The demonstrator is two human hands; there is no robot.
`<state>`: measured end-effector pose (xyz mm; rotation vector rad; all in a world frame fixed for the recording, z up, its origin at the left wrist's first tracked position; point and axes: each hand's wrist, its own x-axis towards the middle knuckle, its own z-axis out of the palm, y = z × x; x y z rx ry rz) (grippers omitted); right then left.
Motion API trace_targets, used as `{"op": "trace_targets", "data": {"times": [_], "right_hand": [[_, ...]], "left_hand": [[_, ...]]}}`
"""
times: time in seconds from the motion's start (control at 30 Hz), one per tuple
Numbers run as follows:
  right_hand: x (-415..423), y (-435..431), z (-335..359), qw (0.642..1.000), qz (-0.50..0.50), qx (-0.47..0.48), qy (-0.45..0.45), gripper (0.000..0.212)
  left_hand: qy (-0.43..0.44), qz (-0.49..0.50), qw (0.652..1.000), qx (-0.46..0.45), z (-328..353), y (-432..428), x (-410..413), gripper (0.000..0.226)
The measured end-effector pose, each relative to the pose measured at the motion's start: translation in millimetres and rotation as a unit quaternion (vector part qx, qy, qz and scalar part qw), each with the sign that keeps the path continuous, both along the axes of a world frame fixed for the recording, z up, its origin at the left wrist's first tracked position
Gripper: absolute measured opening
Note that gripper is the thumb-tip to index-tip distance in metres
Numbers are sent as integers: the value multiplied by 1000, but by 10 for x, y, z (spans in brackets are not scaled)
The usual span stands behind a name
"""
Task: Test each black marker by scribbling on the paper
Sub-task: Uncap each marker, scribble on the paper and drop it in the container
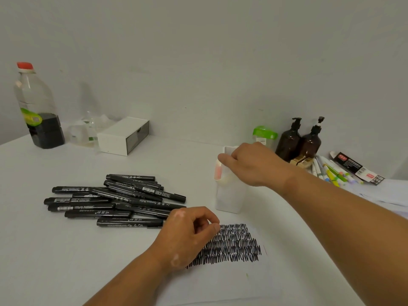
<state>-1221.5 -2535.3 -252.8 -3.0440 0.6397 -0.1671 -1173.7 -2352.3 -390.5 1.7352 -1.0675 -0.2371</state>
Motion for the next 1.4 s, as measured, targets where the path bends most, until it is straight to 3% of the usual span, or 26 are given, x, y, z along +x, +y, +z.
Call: {"op": "trace_targets", "data": {"times": [0.37, 0.47, 0.63, 0.83, 1.0, 1.2, 1.4], "right_hand": [[-73, -7, 122, 998, -9, 6, -56, 60], [-229, -80, 220, 990, -24, 8, -139, 60], [-789, -234, -67, 939, -44, 60, -334, 43], [-1196, -286, -1151, 953, -124, 167, -223, 29], [-1323, -237, -1487, 956, -77, 185, -216, 16], [-1339, -221, -1499, 957, -56, 192, -209, 21], [-1366, -199, -1452, 951, -60, 219, -211, 20]], "left_hand": [[-11, -1, 1000, 7, -23, -11, 19, 4], [-12, 2, 1000, 4, -28, -11, 25, 4], [-18, 7, 1000, 6, -11, 2, 27, 4], [-53, 21, 998, 16, 27, 46, 8, 2], [-133, 42, 988, 62, 59, 218, 98, 2], [-310, 158, 927, 143, 67, 806, 400, 16], [-372, 187, 878, 237, 53, 1071, 489, 28]]}}
